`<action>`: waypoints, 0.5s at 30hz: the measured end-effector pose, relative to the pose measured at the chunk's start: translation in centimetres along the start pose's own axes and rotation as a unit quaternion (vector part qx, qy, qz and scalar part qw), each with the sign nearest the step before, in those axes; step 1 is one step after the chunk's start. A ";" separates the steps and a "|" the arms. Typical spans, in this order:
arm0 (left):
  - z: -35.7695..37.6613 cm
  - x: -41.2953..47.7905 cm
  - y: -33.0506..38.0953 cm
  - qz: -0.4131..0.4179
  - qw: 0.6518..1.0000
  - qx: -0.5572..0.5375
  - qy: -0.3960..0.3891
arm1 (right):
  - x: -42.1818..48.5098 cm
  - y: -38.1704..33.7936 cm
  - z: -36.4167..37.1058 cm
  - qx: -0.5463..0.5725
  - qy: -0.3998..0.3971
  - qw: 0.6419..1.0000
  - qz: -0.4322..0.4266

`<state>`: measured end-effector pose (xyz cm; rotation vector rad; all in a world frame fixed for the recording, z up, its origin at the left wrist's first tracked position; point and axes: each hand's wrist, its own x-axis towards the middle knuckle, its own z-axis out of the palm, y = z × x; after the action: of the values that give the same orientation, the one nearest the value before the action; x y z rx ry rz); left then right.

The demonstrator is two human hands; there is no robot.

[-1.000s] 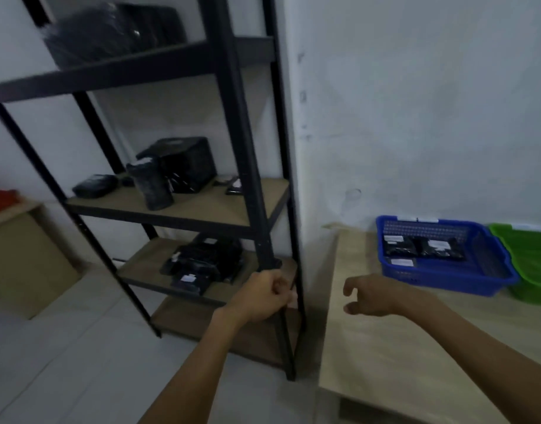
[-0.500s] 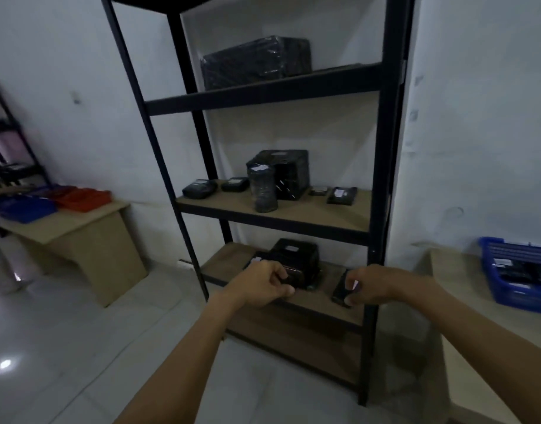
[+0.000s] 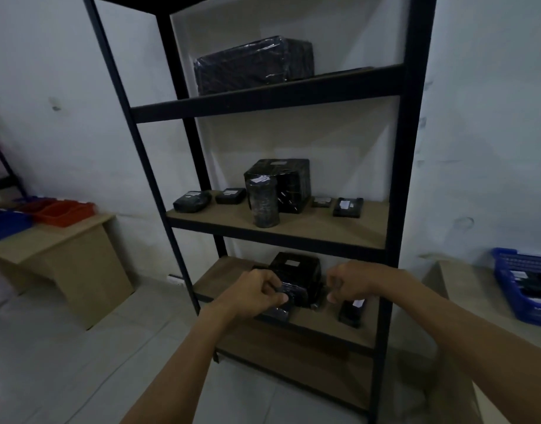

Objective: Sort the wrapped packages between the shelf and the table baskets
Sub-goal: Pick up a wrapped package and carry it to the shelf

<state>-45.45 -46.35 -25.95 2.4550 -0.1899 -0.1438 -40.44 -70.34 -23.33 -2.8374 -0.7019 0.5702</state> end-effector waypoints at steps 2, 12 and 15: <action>-0.3 2.3 -0.1 0.006 1.000 0.001 -0.003 | 1.5 1.3 -0.6 0.010 0.001 1.000 0.001; -0.7 11.4 0.4 0.020 0.999 -0.024 -0.043 | 7.3 5.7 -3.6 0.008 0.023 0.999 0.026; -2.7 14.4 1.4 0.048 0.998 -0.006 -0.028 | 8.2 5.5 -6.7 -0.001 0.063 0.998 0.024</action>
<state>-31.07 -48.25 -23.79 2.4251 -0.3299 -0.1704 -28.82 -71.67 -21.20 -2.8683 -0.6155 0.3938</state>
